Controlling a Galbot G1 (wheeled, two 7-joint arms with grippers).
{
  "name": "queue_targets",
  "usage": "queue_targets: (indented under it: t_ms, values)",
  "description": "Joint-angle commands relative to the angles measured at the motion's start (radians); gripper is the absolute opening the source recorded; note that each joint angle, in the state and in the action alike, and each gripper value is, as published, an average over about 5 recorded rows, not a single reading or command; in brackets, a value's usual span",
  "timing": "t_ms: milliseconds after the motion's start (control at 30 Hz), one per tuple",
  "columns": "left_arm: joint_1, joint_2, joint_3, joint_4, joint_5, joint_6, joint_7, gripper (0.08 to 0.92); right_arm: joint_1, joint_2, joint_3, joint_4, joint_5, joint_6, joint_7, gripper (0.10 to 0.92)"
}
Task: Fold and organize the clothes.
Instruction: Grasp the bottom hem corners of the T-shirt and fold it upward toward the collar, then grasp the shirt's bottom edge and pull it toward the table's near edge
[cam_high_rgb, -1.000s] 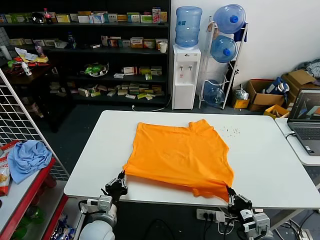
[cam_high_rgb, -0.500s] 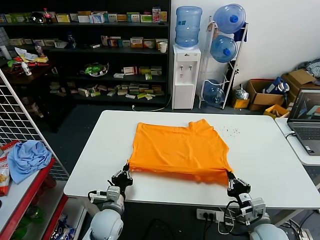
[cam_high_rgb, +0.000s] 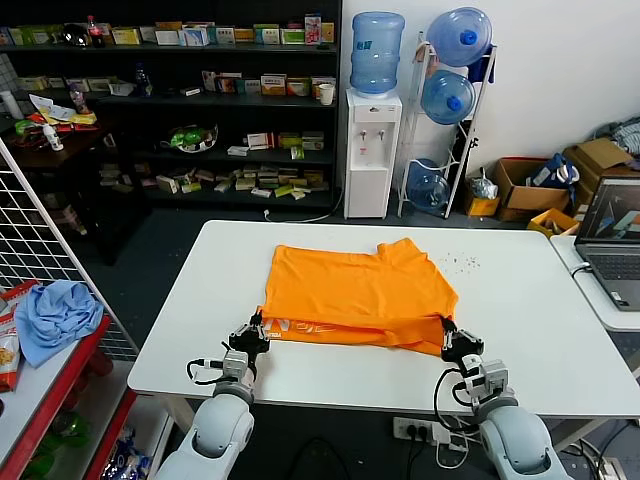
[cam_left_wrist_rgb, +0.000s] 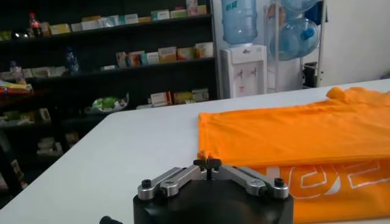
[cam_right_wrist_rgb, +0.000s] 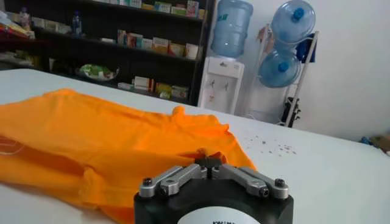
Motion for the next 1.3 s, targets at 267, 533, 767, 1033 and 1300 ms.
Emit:
queue_targets:
  t_ms: [267,533,767,1033,1300]
  values:
    - [0.023,0.017,0.007,-0.034,-0.092,0.017,0.004,0.371,-0.023,-0.034,0.0,0.061,0.135,-0.178,-0.015,0.458]
    - [0.051,0.038,-0.003,-0.067,-0.184,0.111,-0.003,0.605,-0.142,-0.061,0.082,0.14,0.141,-0.242,-0.029,0.675]
    - [0.037,0.038,-0.002,-0.036,-0.193,0.122,0.005,0.789,-0.147,-0.057,0.1,0.108,0.133,-0.237,-0.032,0.816]
    - [0.019,0.04,-0.009,0.006,-0.195,0.112,0.02,0.756,-0.114,-0.036,0.071,0.048,0.104,-0.211,-0.04,0.666]
    - [0.037,0.052,-0.006,-0.014,-0.189,0.096,0.025,0.533,-0.113,-0.034,0.056,0.042,0.085,-0.229,-0.03,0.45]
